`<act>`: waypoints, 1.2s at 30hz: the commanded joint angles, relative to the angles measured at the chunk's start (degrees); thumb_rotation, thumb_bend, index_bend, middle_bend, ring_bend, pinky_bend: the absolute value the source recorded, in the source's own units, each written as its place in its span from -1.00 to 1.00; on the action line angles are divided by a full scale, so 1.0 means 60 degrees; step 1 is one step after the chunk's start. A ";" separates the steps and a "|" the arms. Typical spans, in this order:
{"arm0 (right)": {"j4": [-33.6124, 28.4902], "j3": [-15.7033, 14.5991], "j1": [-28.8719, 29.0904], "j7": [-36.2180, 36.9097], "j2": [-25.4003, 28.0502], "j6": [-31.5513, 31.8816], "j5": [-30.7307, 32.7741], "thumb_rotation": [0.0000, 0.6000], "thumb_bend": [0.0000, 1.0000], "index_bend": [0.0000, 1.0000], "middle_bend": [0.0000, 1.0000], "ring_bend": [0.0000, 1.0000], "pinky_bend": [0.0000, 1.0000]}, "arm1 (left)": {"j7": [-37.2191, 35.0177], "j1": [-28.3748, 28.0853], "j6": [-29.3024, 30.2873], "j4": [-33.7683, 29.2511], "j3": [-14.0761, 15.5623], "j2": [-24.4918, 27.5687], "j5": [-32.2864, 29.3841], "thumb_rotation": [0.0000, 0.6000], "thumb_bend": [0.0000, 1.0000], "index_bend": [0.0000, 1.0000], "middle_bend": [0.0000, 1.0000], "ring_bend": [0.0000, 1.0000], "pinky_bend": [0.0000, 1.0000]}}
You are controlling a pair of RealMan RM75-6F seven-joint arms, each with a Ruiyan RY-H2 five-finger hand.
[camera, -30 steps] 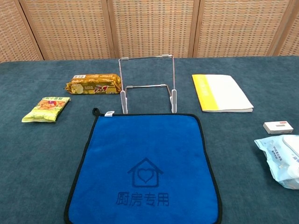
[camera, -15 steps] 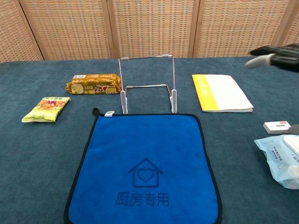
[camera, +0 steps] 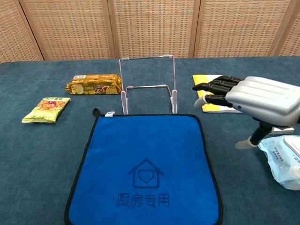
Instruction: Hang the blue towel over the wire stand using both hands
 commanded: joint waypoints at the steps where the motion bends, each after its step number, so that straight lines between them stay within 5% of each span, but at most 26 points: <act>1: 0.0624 -0.0182 0.0287 0.0319 -0.0465 0.0226 -0.0382 1.00 -1.00 -0.62 -0.92 -1.00 -0.99 | -0.0012 -0.0018 -0.0026 0.0014 -0.0015 -0.0013 -0.0043 1.00 -1.00 -1.00 -1.00 -1.00 -1.00; 36: 0.2028 -0.0812 0.1119 -0.0898 -0.1479 -0.0517 0.0019 1.00 -1.00 -0.62 -0.92 -1.00 -0.99 | 0.0060 -0.0075 -0.0063 -0.0003 0.0048 -0.0092 -0.0135 1.00 -1.00 -1.00 -1.00 -1.00 -1.00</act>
